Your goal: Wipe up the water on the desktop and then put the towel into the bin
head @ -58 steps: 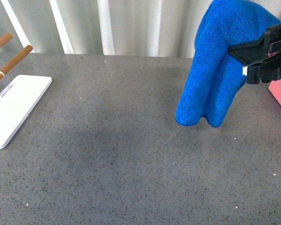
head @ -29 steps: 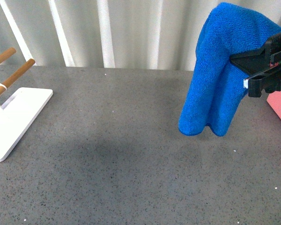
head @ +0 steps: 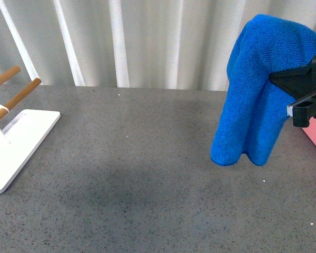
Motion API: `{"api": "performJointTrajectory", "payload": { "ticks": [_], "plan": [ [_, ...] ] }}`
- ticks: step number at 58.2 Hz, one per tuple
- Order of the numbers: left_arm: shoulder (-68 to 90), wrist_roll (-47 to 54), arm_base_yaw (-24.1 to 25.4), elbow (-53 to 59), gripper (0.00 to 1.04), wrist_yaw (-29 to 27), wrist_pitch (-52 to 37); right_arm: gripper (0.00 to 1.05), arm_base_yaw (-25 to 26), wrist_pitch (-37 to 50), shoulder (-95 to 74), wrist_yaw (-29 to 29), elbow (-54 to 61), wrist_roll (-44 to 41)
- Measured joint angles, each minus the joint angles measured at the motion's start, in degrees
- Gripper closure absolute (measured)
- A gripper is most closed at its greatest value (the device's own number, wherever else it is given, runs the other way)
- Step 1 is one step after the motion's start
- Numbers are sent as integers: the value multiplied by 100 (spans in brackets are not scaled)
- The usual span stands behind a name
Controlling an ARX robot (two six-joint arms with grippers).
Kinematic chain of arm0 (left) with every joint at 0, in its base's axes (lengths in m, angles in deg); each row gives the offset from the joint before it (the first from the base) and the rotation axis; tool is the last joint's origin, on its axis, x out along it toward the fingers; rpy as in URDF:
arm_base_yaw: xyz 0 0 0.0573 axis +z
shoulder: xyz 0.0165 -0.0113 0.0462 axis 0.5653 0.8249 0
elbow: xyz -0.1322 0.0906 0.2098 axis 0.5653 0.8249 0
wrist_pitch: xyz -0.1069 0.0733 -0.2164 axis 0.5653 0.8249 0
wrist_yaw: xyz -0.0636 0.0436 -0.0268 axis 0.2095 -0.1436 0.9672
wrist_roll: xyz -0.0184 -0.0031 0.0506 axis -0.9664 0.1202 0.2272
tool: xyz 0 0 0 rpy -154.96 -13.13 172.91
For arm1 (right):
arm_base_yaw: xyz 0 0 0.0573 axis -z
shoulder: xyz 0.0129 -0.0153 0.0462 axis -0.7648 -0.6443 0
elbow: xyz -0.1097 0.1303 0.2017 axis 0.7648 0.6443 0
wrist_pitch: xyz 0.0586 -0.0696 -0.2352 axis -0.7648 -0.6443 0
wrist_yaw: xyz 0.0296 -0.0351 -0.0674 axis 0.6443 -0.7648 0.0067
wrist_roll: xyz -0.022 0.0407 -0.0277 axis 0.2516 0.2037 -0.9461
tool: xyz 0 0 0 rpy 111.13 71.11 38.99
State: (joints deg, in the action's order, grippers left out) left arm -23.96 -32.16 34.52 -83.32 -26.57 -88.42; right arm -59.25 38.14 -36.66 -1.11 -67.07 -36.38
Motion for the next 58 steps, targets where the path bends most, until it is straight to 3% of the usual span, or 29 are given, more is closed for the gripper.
{"api": "performJointTrajectory", "payload": {
  "ticks": [54, 58],
  "plan": [
    [-1849, 0, 0, 0, 101, 0, 1801, 100, -17, -315, -118, -376, 0, -4],
    [-2280, 0, 0, 0, 101, -2, 2371, 100, -24, -385, -179, -468, -7, 13]
  ]
}}
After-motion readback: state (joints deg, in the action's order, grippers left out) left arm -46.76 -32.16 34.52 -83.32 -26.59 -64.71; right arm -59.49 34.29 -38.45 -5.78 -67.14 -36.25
